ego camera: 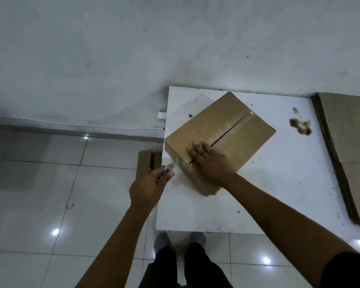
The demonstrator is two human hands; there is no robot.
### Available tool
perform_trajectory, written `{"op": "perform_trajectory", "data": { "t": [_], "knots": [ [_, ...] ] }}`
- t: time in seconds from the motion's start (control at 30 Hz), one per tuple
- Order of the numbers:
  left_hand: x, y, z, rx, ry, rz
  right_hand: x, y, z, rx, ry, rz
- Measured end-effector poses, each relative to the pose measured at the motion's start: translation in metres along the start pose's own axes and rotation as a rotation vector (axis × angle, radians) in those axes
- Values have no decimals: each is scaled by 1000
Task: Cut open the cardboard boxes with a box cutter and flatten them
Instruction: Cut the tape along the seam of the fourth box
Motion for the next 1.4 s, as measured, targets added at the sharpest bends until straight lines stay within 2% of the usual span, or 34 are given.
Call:
{"op": "perform_trajectory", "data": {
  "t": [0.17,0.4,0.57,0.63,0.77,0.9,1.17,1.4],
  "knots": [
    [-10,9,7,-49,88,30,17,23,-10,-164,-164,-170],
    [-13,9,-3,67,177,134,4,55,-20,-130,-147,-322],
    [-18,11,-26,198,399,257,-24,77,-20,-118,-158,-429],
    [-18,9,-44,230,421,280,-36,86,-23,-107,-154,-454],
    [-23,9,-76,292,402,339,-56,100,-24,-103,-135,-414],
    [-33,11,-101,291,285,325,-71,107,-23,-106,-103,-371],
    [-49,3,-124,124,142,287,-99,120,-31,-123,-101,-304],
    [-52,0,-113,20,166,299,-109,124,-32,-140,-155,-242]
  ]
}}
Point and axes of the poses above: each hand's wrist, its own y-axis away from the middle knuckle, its own z-axis out of the back of the hand, x = y × z, the point moved 2 cm from there along -y, towards the middle knuckle, and after that the axes turned 7 degrees about -x, right-handed, at the moved point
